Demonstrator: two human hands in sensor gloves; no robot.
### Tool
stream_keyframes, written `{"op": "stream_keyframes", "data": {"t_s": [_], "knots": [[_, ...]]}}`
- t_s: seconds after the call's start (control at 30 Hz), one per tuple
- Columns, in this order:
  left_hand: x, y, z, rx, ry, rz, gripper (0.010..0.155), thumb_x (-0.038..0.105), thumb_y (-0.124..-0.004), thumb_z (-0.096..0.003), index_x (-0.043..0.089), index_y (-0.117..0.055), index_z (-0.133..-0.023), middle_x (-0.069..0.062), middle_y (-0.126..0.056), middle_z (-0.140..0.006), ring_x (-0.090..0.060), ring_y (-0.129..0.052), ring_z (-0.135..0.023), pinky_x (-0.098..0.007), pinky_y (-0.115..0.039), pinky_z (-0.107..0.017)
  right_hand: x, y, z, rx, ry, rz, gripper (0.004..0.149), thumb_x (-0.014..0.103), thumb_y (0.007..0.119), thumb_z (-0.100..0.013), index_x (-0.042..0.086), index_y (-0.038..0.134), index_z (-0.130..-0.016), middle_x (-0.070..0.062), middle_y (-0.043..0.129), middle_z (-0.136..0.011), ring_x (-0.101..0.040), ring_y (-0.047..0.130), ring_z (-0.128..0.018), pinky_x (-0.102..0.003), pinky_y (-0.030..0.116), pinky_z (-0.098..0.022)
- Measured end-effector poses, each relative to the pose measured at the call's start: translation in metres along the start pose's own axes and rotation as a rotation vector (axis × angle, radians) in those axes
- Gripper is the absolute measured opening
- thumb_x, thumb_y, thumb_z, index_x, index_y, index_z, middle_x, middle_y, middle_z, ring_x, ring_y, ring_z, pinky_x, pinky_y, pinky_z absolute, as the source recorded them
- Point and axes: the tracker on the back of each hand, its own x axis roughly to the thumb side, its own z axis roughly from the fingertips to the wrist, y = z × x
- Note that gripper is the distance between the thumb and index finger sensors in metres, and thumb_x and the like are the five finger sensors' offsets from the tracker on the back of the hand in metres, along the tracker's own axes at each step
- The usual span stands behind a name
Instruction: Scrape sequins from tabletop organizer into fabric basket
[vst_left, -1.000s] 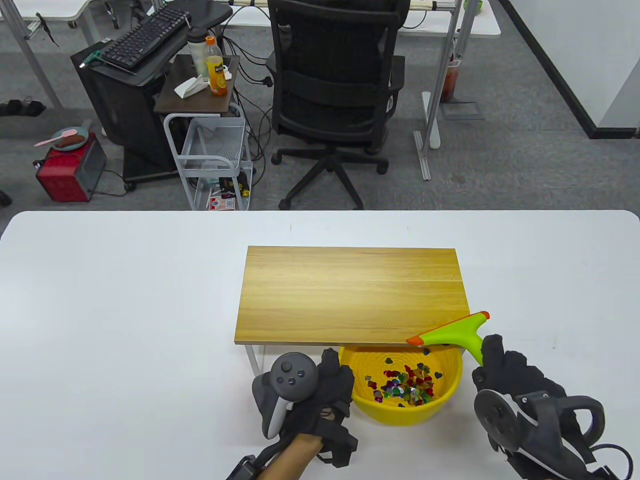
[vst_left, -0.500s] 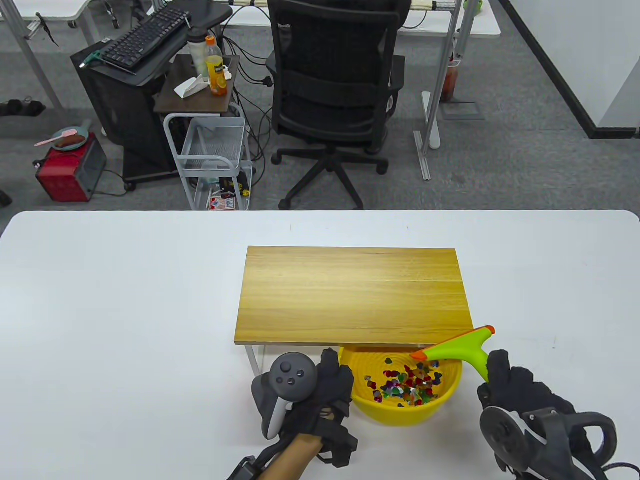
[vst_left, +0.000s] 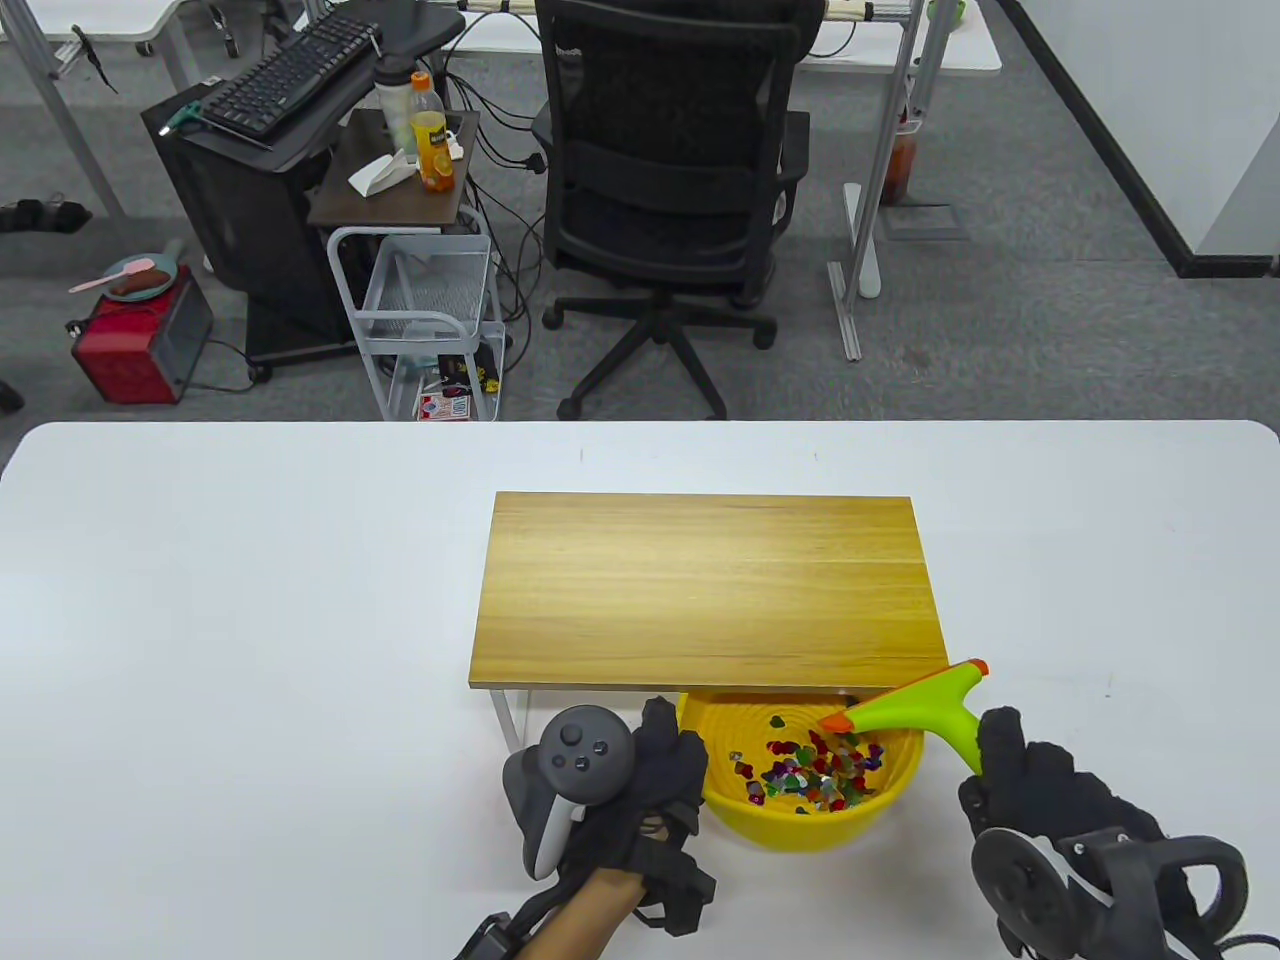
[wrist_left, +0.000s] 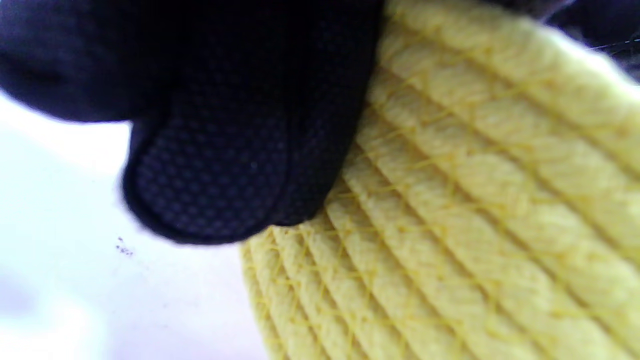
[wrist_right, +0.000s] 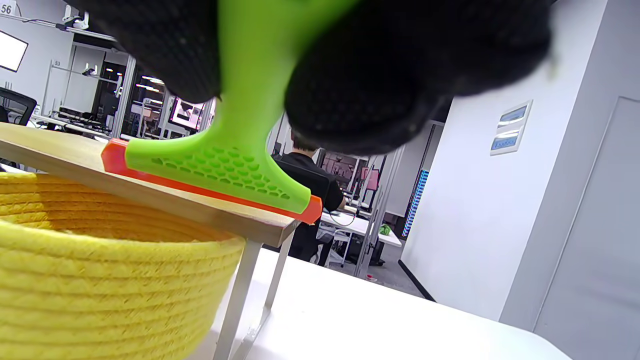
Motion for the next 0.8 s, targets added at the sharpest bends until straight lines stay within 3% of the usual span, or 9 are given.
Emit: {"op": "stream_keyframes", "data": {"t_s": [0.3,0.8], "knots": [[0.000,0.000,0.000,0.000,0.000,0.001,0.056,0.036,-0.074,-0.0495,-0.006,-0.067,-0.085,-0.019,-0.108,-0.042,-0.032,-0.111,-0.020,-0.046,-0.094,-0.016,0.000,0.011,-0.010,-0.058,-0.001,-0.015,0.057,0.041,0.078,-0.060,0.007,0.066,-0.105,-0.021,0.090,-0.082,-0.031,0.102,-0.039,-0.037,0.089,-0.027],[-0.005,0.010,0.009,-0.032,-0.019,-0.034,0.056,0.036,-0.075,-0.0495,-0.006,-0.068,-0.085,-0.019,-0.108,-0.042,-0.032,-0.111,-0.021,-0.046,-0.094,-0.016,-0.011,0.046,-0.048,-0.165,0.001,-0.084,0.058,0.041,0.077,-0.059,0.008,0.064,-0.105,-0.020,0.088,-0.084,-0.031,0.101,-0.043,-0.038,0.089,-0.030]]}}
